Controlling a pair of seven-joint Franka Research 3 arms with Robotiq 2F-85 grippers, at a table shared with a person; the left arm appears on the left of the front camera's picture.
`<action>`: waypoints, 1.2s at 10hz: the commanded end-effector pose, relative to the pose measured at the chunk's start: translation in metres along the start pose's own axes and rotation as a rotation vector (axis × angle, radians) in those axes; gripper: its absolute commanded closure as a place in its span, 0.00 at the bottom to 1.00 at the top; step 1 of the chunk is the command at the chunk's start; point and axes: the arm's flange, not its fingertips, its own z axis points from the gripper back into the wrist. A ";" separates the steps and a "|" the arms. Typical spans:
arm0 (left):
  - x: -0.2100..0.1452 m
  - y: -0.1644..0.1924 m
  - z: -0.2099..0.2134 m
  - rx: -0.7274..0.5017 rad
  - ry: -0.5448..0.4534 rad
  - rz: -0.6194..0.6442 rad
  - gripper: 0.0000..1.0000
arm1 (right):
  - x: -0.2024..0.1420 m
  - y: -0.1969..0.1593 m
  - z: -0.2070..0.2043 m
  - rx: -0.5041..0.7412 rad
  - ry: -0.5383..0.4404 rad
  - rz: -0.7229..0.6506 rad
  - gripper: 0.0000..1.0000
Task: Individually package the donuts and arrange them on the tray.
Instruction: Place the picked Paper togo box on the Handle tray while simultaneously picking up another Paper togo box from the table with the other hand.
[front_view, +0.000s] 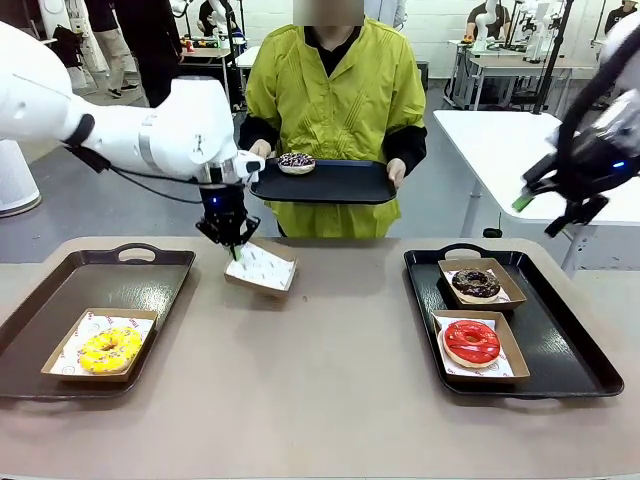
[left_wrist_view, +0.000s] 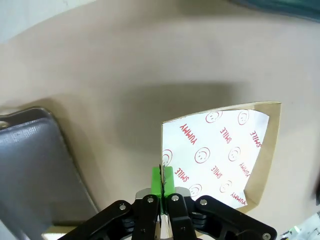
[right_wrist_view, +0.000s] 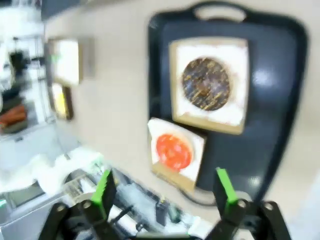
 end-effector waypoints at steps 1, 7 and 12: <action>0.007 -0.001 0.043 -0.023 -0.023 -0.024 1.00 | -0.010 -0.046 0.038 0.198 0.026 0.002 0.00; 0.033 -0.005 0.123 -0.005 -0.113 0.079 1.00 | -0.100 -0.133 0.062 0.517 -0.199 -0.094 0.00; 0.031 -0.002 0.123 -0.027 -0.121 0.068 1.00 | -0.117 -0.151 0.056 0.504 -0.238 -0.153 0.00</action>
